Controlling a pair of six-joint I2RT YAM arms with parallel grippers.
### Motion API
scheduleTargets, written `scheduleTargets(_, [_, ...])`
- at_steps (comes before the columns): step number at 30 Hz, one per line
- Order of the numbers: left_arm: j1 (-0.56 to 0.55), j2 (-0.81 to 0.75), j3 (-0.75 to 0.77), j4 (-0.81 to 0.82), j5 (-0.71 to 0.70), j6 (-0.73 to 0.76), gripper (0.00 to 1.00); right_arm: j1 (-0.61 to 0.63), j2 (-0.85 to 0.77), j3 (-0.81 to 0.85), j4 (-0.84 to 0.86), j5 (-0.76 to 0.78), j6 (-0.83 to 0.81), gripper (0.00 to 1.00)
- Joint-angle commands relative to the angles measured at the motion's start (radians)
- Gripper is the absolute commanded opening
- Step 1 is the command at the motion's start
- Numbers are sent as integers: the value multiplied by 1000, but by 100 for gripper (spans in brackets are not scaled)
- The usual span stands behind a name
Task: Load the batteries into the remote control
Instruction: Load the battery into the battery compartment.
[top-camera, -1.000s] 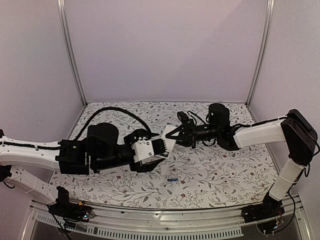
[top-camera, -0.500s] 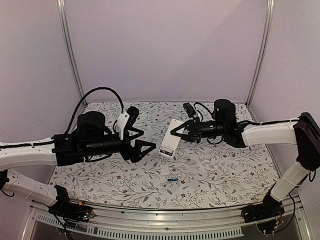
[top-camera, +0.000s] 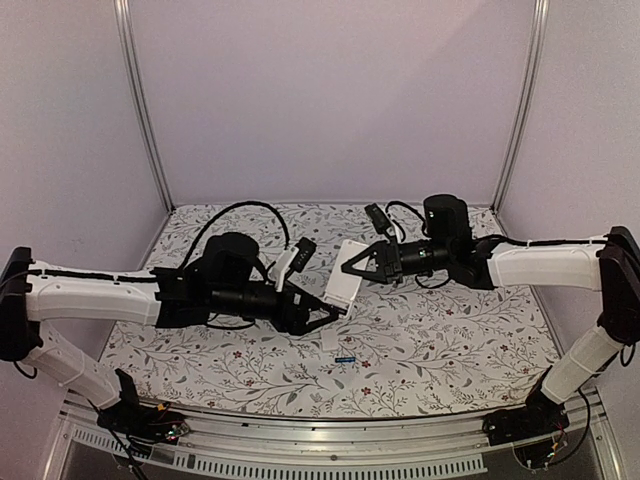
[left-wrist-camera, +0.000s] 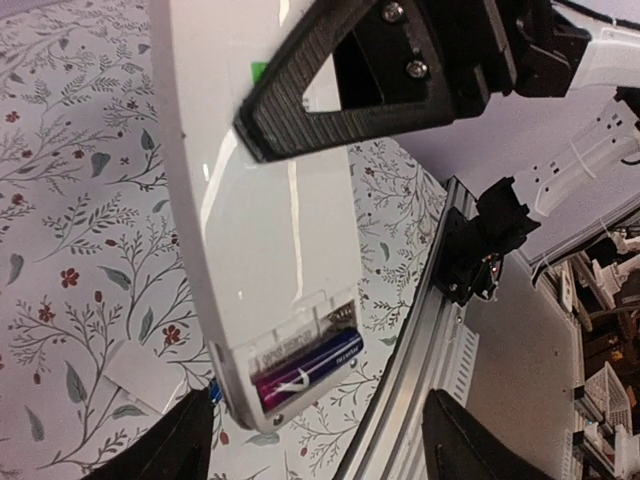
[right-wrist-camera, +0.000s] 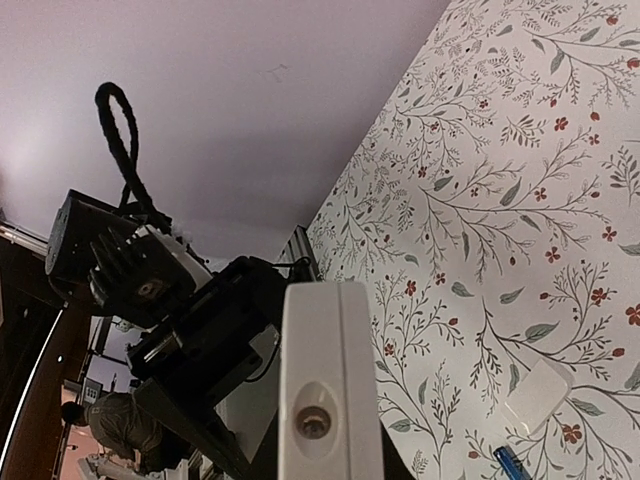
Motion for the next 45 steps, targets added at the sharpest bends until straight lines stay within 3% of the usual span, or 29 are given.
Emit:
scheduleTargets(1, [15,48,37,62,55,-58,66,16,-41,44,-51,29,-57,0])
scheduleTargets(16, [13,124,84,53,66,-64,57,21,-36,61,-78,45,-64,0])
scheduleTargets(36, [29,146,95,-104,-31,-59,34,21,-78,56,-77,29,-62,0])
scheduleTargets(38, [32,147,102,-130,-36,-54,36,22,-83,55,-77,28,-65,0])
scheduleTargets(45, [36,56,64,-69,-90,26,67,-9,-95,20,-77,17,-78,0])
